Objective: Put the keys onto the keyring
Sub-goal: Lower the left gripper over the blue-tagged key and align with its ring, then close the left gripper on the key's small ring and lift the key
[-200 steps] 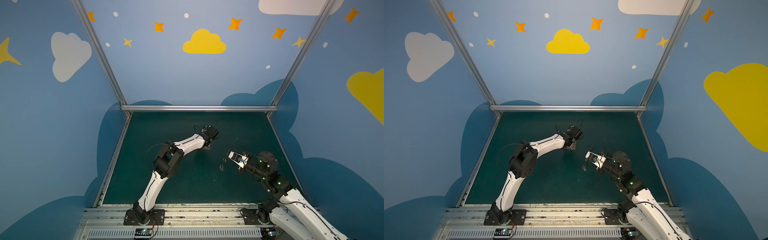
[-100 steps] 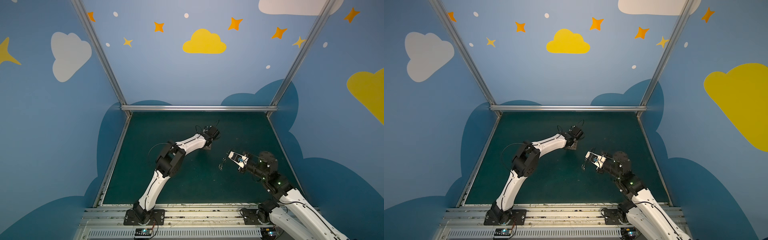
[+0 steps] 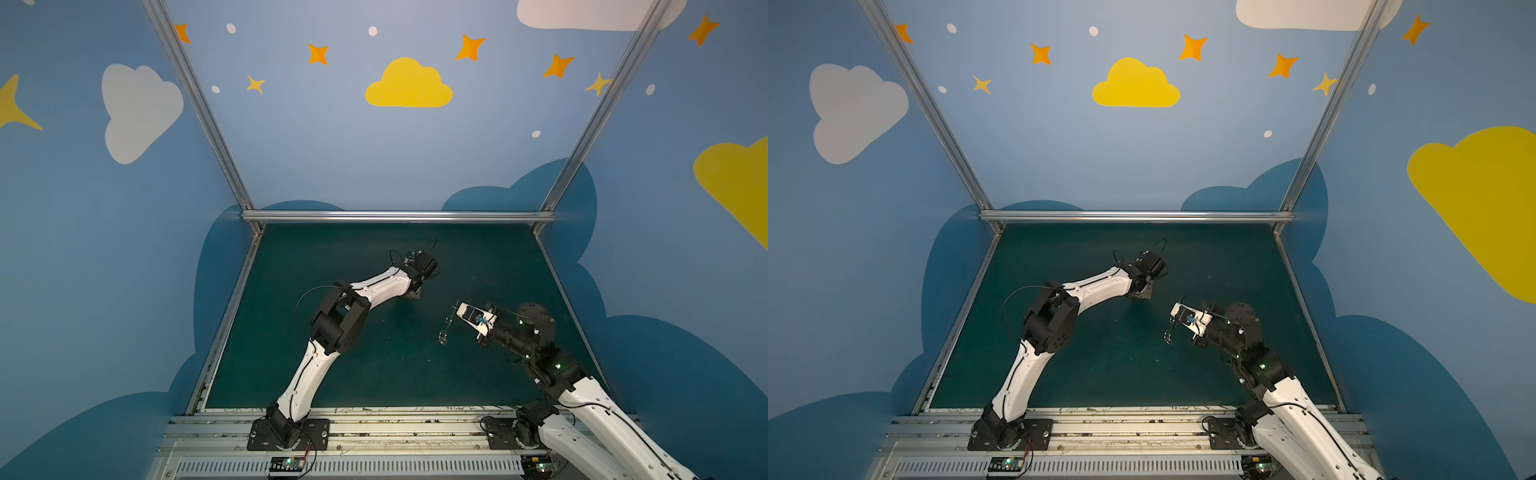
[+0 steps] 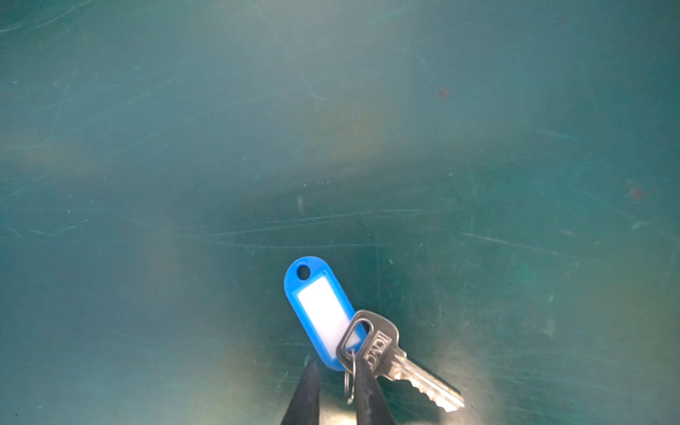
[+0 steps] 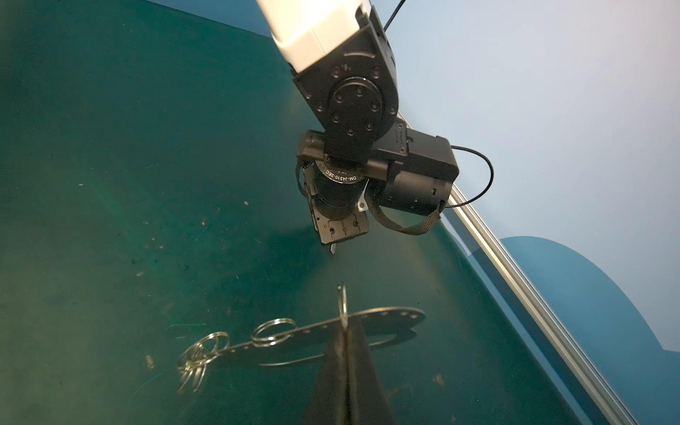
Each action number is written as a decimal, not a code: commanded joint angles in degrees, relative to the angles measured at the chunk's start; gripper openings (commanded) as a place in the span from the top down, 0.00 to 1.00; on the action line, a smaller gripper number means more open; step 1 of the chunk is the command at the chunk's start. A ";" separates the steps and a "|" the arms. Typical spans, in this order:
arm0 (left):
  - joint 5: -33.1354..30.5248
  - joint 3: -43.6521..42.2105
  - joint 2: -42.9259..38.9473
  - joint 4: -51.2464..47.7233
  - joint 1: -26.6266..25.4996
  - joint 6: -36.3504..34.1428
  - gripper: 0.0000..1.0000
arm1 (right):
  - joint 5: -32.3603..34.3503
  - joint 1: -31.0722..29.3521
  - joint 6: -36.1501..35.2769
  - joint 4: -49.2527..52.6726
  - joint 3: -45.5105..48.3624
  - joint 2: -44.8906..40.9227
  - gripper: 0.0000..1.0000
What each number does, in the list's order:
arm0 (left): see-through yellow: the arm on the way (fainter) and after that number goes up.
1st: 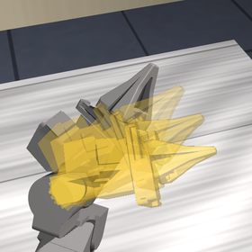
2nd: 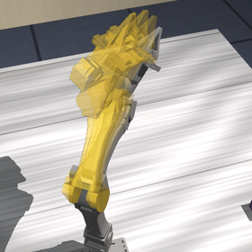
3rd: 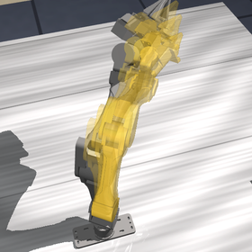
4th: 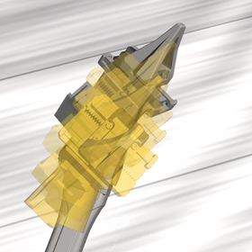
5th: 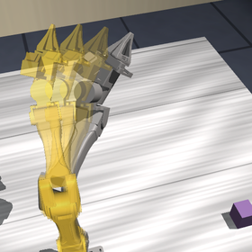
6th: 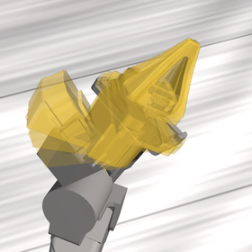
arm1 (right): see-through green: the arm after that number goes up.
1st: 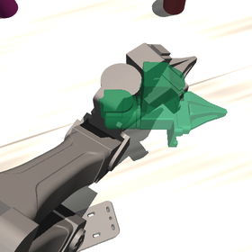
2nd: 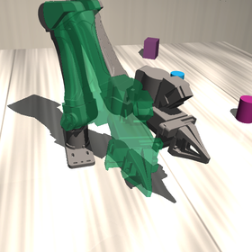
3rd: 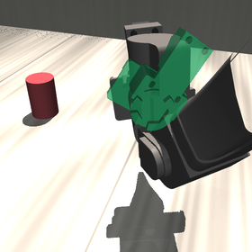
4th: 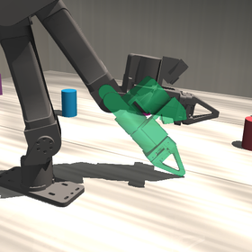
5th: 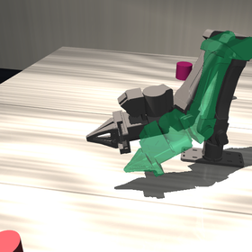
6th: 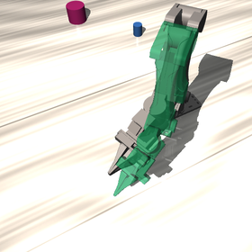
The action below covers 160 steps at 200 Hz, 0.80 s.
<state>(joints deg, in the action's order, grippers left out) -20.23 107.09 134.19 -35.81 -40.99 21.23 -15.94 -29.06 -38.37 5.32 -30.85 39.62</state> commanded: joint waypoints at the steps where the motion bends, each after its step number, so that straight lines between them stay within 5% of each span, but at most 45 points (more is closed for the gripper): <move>1: -0.78 1.02 2.13 -0.49 0.21 -0.31 0.81 | -0.67 0.19 0.48 -1.77 0.19 -0.02 1.00; 129: -0.34 1.56 2.97 -0.22 0.57 -1.64 0.88 | -0.58 0.23 0.49 -2.33 0.10 0.52 1.00; 160: -1.17 -0.44 1.34 1.31 0.49 -2.63 0.73 | -0.64 0.21 0.55 -2.28 0.10 0.51 1.00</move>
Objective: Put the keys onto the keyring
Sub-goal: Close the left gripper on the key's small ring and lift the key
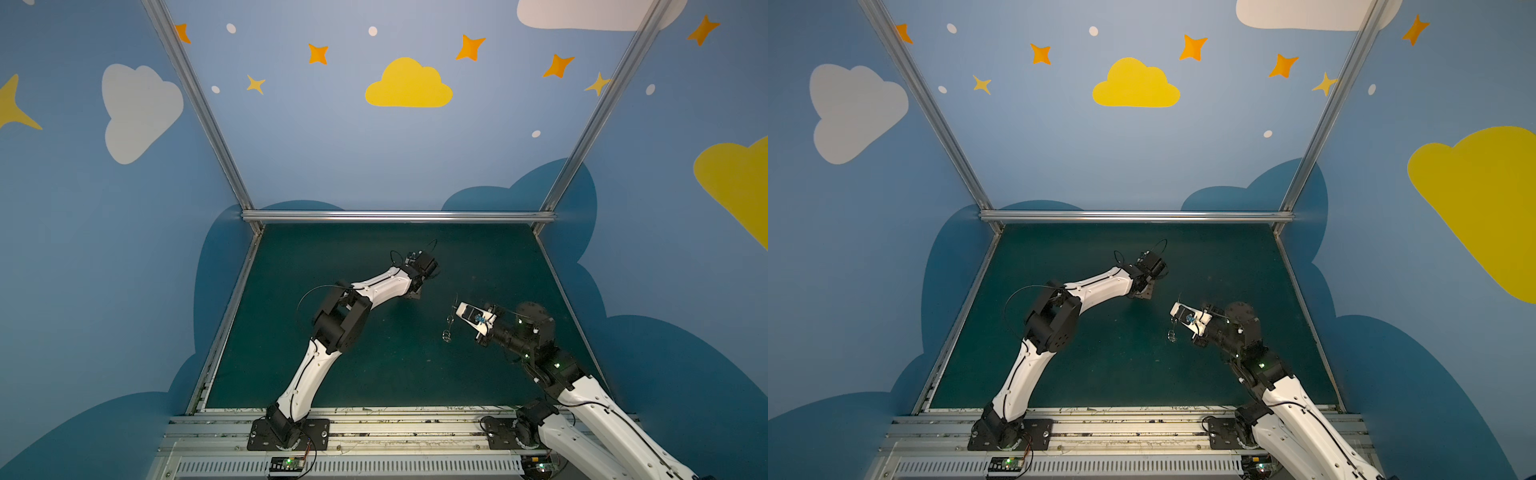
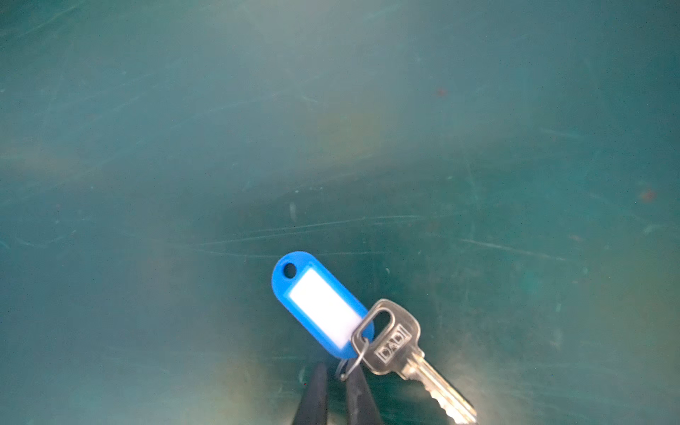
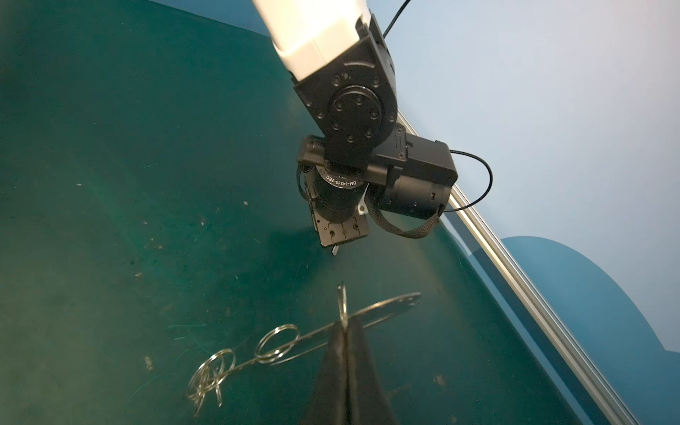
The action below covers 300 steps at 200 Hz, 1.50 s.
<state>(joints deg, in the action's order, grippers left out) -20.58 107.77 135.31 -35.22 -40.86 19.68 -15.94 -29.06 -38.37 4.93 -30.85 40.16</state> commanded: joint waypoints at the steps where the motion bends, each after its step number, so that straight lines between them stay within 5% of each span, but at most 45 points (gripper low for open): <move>1: -0.80 -1.27 0.09 0.83 0.40 -1.15 0.73 | -0.66 0.22 0.56 -1.91 0.09 -0.06 1.00; 33: -0.11 -7.66 -4.79 5.62 0.59 -5.55 0.64 | -0.62 0.21 0.53 -1.89 0.09 -0.13 1.00; 63: 7.03 -15.82 -10.55 13.11 2.28 -10.64 0.60 | -0.84 0.22 0.49 -1.70 -0.06 0.10 1.00; 149: 22.78 -31.90 -19.00 33.33 4.74 -27.33 0.61 | 0.01 0.23 1.54 0.14 -0.24 -2.00 1.00; 213: 23.80 -31.52 -17.65 36.19 6.06 -29.12 0.63 | 0.47 0.23 1.46 0.52 0.04 -2.70 1.00; 300: 21.44 -23.43 -13.28 27.36 6.01 -28.48 0.63 | 0.39 0.32 0.58 0.14 0.11 -1.86 1.00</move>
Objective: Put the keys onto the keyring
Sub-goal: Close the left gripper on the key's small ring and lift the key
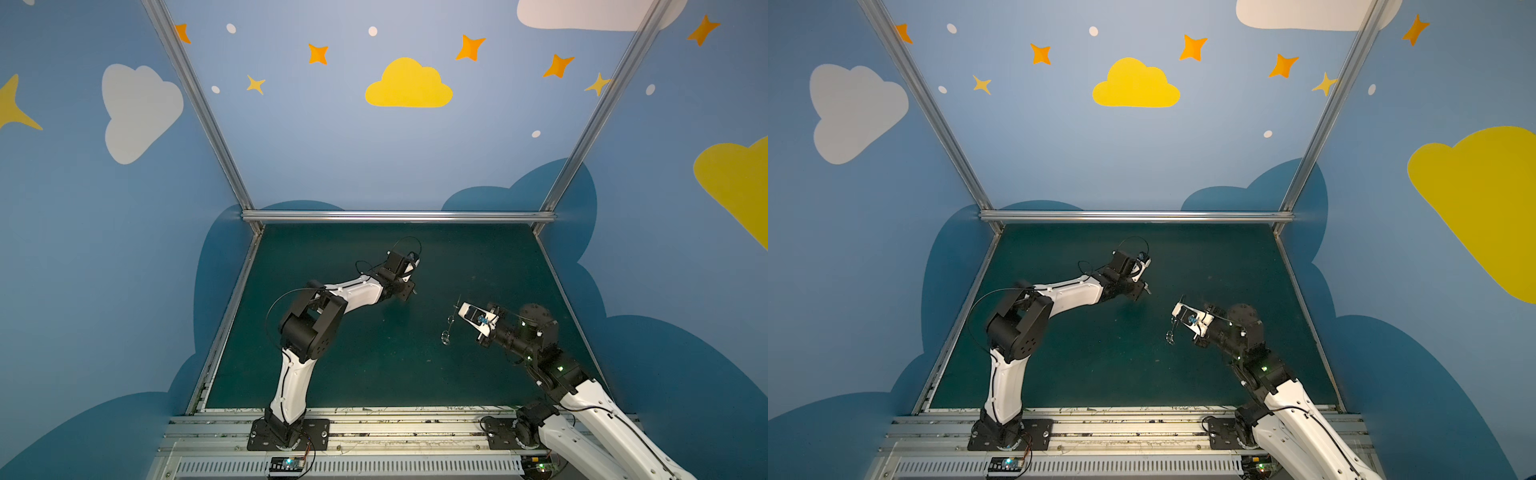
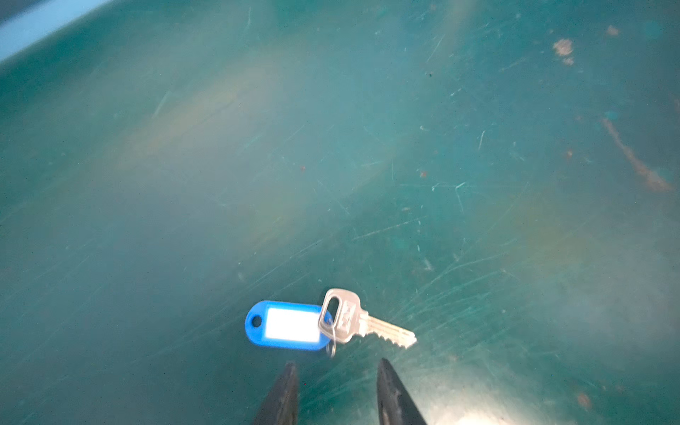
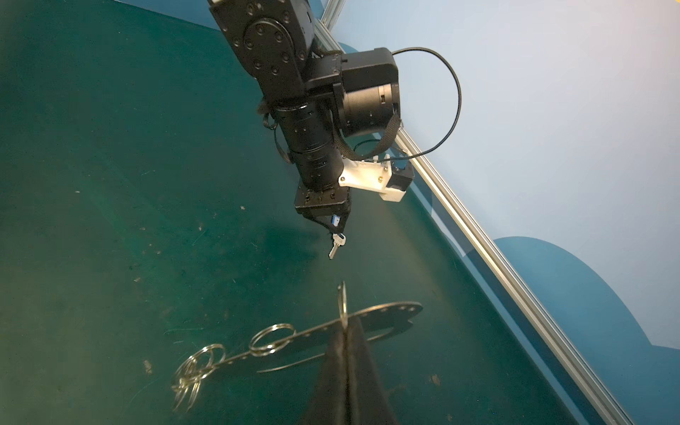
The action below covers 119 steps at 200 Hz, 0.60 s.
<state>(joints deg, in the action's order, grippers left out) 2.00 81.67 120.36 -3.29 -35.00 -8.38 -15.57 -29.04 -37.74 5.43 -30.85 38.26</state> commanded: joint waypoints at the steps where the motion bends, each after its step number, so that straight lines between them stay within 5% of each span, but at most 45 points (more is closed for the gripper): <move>1: -1.17 2.73 1.70 -4.64 0.13 -0.41 0.63 | 0.02 0.30 -0.10 -0.35 0.10 0.05 1.00; 119: -4.78 10.31 5.80 -14.15 -0.31 -0.47 0.66 | -0.60 1.09 -0.14 -1.11 0.44 0.24 1.00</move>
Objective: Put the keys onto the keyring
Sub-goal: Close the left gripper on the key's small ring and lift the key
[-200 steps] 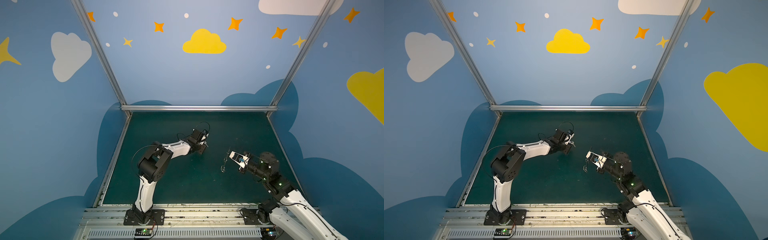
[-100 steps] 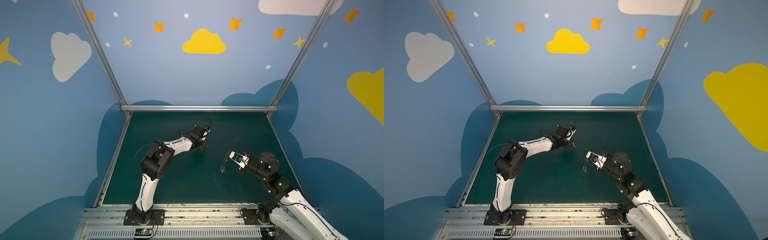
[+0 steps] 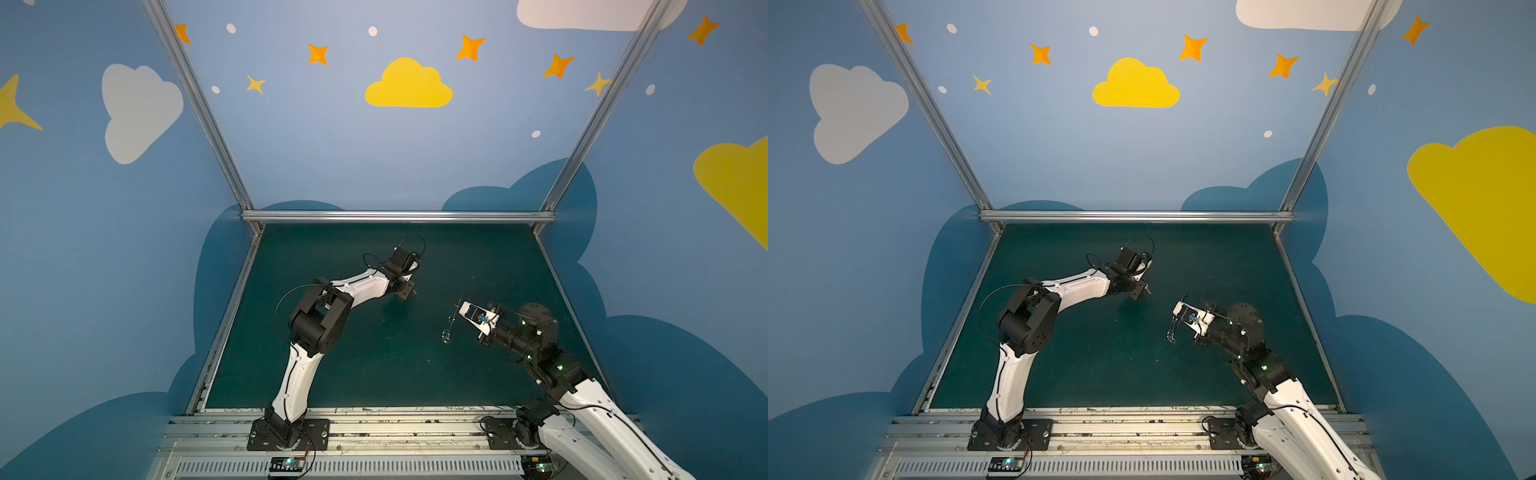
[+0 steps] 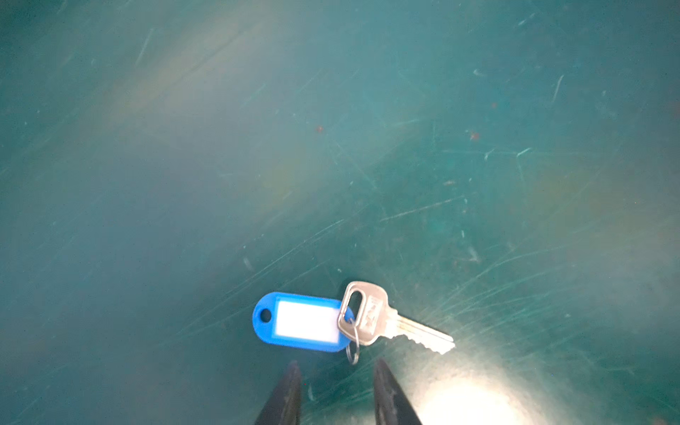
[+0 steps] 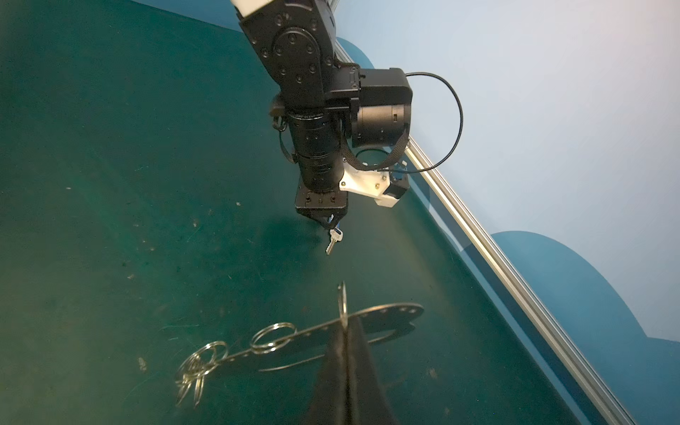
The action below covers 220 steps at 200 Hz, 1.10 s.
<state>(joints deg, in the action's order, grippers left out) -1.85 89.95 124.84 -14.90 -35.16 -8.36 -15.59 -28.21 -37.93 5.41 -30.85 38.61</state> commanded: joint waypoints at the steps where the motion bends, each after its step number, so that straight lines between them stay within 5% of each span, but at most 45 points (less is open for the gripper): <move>1: -0.95 2.09 1.35 -2.57 -0.21 -0.51 0.66 | -0.62 0.26 0.05 -1.14 0.44 -0.07 1.00; 220: -2.55 8.25 6.10 -7.07 -0.70 -0.21 0.79 | -1.10 0.85 0.23 -2.00 0.74 1.10 1.00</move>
<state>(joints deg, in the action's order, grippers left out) -3.79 96.53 129.36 -20.51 -35.79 -8.34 -15.70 -27.77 -37.93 5.34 -30.57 39.70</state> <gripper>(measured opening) 0.208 0.047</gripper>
